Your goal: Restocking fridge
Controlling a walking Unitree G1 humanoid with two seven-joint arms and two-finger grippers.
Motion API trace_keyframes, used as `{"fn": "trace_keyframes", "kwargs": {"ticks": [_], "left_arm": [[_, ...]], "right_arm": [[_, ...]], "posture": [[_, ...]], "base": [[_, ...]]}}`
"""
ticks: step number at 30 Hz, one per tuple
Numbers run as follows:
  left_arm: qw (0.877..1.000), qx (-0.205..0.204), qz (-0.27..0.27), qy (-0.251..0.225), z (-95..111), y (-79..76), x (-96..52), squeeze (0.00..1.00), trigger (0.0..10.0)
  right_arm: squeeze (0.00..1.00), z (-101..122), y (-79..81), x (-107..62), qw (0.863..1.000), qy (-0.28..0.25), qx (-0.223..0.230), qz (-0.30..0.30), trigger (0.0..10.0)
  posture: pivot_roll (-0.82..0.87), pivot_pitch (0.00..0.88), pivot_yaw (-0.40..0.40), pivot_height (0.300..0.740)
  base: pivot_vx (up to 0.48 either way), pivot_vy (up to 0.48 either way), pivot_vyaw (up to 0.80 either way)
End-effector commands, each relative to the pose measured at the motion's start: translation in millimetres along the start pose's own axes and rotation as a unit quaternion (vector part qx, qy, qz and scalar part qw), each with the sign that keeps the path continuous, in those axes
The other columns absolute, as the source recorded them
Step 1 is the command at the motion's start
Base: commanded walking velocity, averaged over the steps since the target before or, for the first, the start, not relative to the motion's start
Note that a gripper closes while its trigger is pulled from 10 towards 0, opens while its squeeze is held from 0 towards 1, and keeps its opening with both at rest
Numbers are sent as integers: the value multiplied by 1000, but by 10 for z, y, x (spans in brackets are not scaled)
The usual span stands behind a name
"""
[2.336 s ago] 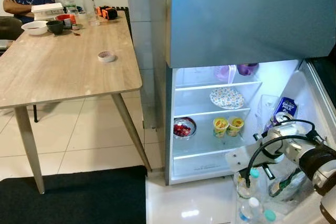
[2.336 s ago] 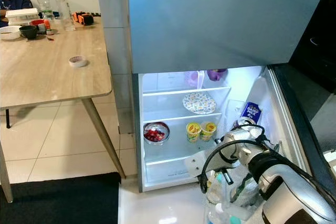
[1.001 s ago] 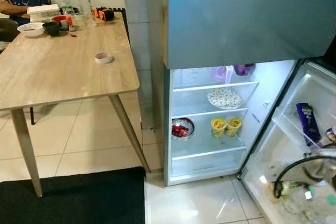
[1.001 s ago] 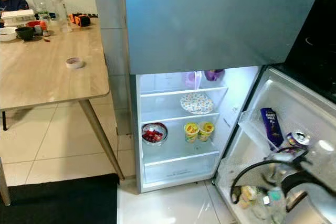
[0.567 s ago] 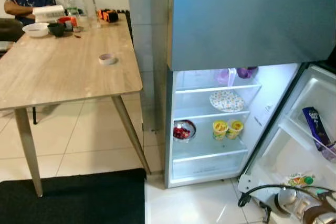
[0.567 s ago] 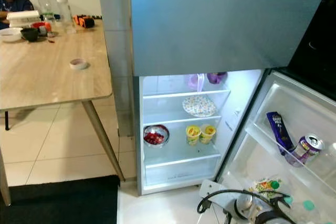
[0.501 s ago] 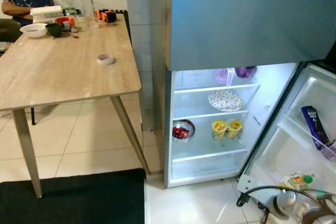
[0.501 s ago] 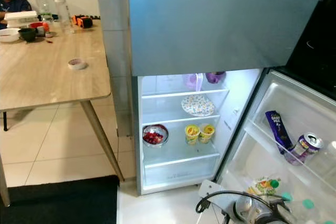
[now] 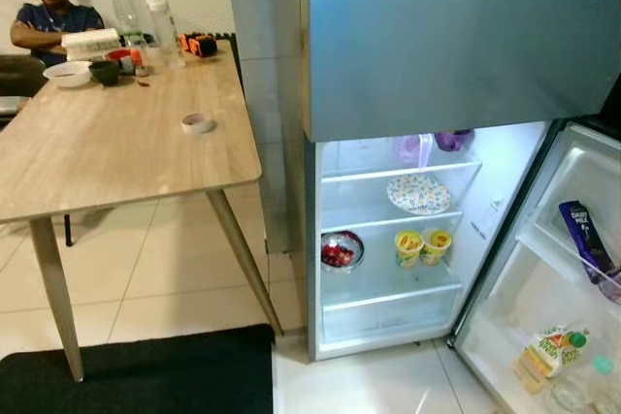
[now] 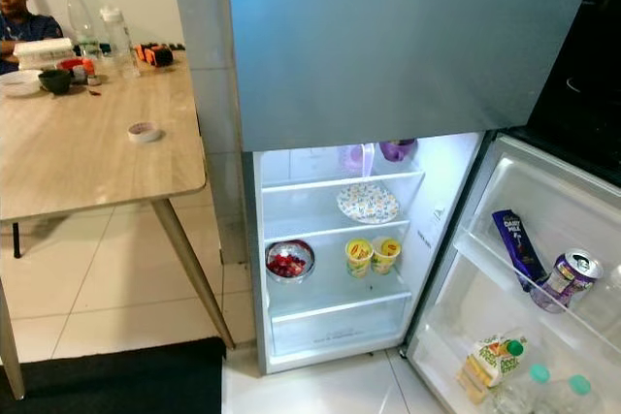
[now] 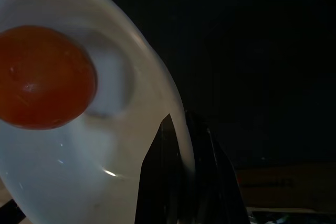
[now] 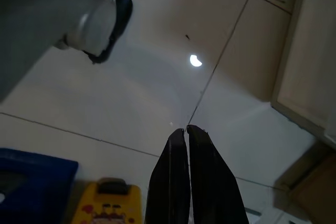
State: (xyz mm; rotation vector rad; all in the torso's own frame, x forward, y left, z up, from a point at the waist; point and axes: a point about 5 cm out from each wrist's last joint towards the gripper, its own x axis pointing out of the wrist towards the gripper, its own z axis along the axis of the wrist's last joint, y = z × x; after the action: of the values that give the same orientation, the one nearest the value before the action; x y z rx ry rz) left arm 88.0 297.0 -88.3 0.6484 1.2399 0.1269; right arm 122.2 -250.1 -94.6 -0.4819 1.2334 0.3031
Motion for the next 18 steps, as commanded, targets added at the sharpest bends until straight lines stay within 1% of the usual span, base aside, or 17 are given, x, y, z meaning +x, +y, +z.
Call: {"fn": "trace_keyframes", "kwargs": {"ticks": [1, 3, 5, 6, 9, 10, 12, 13, 14, 15, 16, 18], "left_arm": [[999, -2, 47, 6, -36, 257, 15, 0, 10000], [999, -2, 47, 6, -36, 257, 15, 0, 10000], [999, -23, 38, -7, 37, 254, 24, 0, 10000], [999, -29, 18, -24, 155, 163, 29, 0, 10000], [999, -24, 8, -31, 211, 100, 28, 0, 10000], [999, -24, 8, -31, 211, 100, 28, 0, 10000], [999, -12, -7, -38, 273, -43, 16, 0, 10000], [999, -12, -7, -38, 273, -43, 16, 0, 10000], [999, -4, -20, -42, 302, -139, 4, 0, 10000], [999, 0, -28, -44, 318, -199, -4, 0, 10000], [999, 0, -28, -44, 318, -199, -4, 0, 10000], [997, 32, -49, -53, 339, -346, -31, 0, 10000]], "right_arm": [[0, 12, -2, 3, 1000, -6, 20, -12, 10000], [0, 12, -2, 3, 1000, -6, 20, -12, 10000], [0, 85, 27, 17, 999, -17, 29, -14, 10000], [0, 178, 70, 34, 999, -27, 17, -6, 10000], [0, 217, 84, 40, 999, -31, 8, -5, 10000], [0, 217, 84, 40, 999, -31, 8, -5, 10000], [0, 296, 86, 44, 999, -43, -1, -5, 10000], [0, 296, 86, 44, 999, -43, -1, -5, 10000], [0, 331, 89, 46, 999, -50, 0, -4, 10000], [0, 352, 90, 46, 999, -54, 2, -3, 10000], [0, 352, 90, 46, 999, -54, 2, -3, 10000], [0, 347, 89, 46, 999, -52, -5, -5, 10000]], "posture": [[-51, 8, 17, 740], [-51, 8, 17, 740], [-50, 6, 20, 740], [-51, 4, 22, 740], [-51, 4, 22, 740], [-51, 4, 22, 740], [-54, 0, 21, 740], [-54, 0, 21, 740], [-56, 0, 22, 740], [-56, 0, 22, 740], [-56, 0, 22, 740], [-62, 0, 23, 740]], "base": [[0, 0, 0], [0, 0, 0], [0, 0, 0], [0, 0, -800], [0, 0, -800], [0, 0, -800], [0, 0, -800], [0, 0, -800], [0, 0, -800], [0, 0, -800], [0, 0, -800], [0, 0, 0]]}}
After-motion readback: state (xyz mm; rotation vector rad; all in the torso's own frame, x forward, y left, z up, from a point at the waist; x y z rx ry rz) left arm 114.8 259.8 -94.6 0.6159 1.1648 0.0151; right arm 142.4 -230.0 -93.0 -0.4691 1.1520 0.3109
